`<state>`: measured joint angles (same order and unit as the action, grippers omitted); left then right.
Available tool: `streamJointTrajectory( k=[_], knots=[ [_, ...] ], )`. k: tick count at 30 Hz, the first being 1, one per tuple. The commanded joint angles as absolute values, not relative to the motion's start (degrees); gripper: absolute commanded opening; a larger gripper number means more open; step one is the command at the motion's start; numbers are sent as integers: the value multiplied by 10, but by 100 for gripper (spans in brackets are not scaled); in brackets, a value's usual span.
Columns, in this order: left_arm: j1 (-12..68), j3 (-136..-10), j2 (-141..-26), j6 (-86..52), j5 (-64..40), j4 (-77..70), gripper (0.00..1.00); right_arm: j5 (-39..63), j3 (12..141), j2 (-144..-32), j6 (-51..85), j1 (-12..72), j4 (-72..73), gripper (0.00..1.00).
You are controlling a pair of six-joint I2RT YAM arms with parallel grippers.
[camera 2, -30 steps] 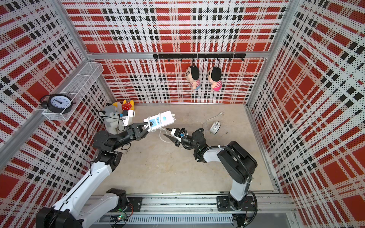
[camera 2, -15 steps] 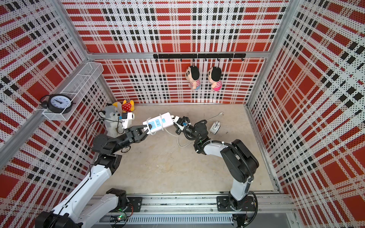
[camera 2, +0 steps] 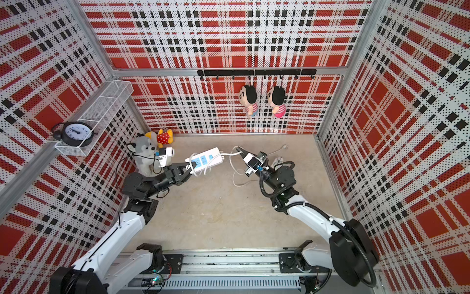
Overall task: Unwrap the cord wrapped around the power strip
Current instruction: Unwrap the power cord from the power strip.
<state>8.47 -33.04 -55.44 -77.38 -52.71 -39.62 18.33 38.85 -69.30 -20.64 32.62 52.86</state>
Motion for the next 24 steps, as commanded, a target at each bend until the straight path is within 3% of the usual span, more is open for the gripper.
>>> streamJointTrajectory(
  k=[1,7,20,22,24],
  knots=[
    [79,-349,-566,-759,-521,-416,0,174,338,-653,-243,335,458,0],
    [77,-379,-580,-768,-521,-436,0,147,276,-676,-290,377,396,0],
    [74,-424,-576,-778,-521,-437,0,129,273,-868,-239,390,520,0],
    [75,-425,-574,-779,-521,-438,0,127,281,-883,-229,390,524,14],
    [75,-425,-572,-779,-523,-438,0,130,283,-885,-225,390,528,41]
  ],
)
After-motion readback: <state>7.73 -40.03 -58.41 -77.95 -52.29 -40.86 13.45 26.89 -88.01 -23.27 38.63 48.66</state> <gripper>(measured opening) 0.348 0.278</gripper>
